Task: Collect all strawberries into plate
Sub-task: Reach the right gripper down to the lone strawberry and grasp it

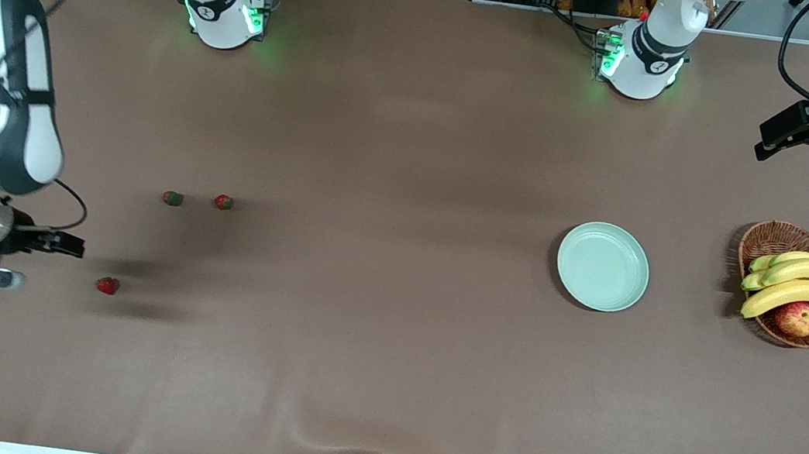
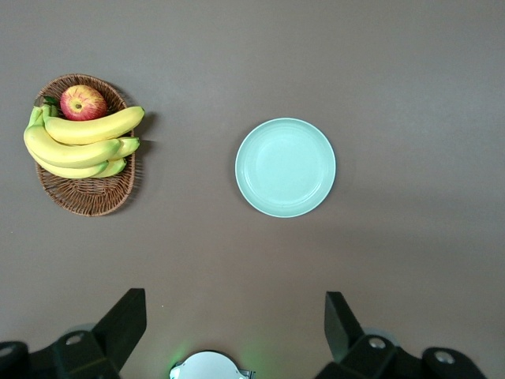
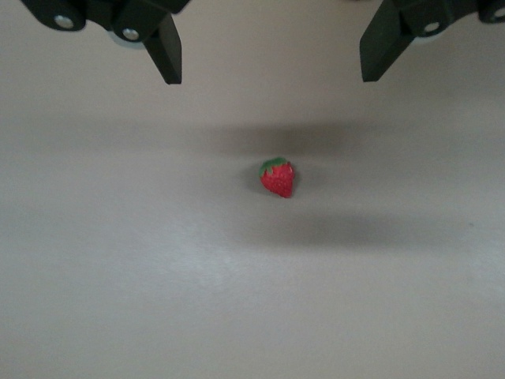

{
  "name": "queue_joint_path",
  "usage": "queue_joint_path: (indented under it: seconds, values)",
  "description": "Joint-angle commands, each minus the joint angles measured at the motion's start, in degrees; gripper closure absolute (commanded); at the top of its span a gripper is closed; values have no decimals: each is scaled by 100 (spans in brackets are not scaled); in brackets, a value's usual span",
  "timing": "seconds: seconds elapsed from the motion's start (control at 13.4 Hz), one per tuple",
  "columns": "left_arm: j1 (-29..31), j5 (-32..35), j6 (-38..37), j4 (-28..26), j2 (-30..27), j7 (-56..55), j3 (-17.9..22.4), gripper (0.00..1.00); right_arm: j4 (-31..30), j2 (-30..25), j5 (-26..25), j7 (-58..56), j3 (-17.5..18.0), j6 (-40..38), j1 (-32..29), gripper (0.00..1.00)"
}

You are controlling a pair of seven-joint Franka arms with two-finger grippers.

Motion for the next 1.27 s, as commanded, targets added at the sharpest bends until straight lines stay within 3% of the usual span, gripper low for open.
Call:
queue_joint_path:
  seconds: [0.0, 0.15, 0.52, 1.2]
  values:
    - [24, -29, 36, 78, 24, 54, -60, 0, 311, 516, -12, -242, 42, 232, 172, 0]
    - [7, -20, 36, 78, 24, 27, -78, 0, 321, 648, -30, -390, 42, 365, 244, 0]
    - [-46, -3, 115, 87, 112, 10, -95, 0, 426, 1087, -30, -2104, 33, 855, 165, 0]
    - [-116, -20, 124, 78, 156, -17, -219, 0, 479, 1316, -39, -2439, 24, 1042, 77, 0]
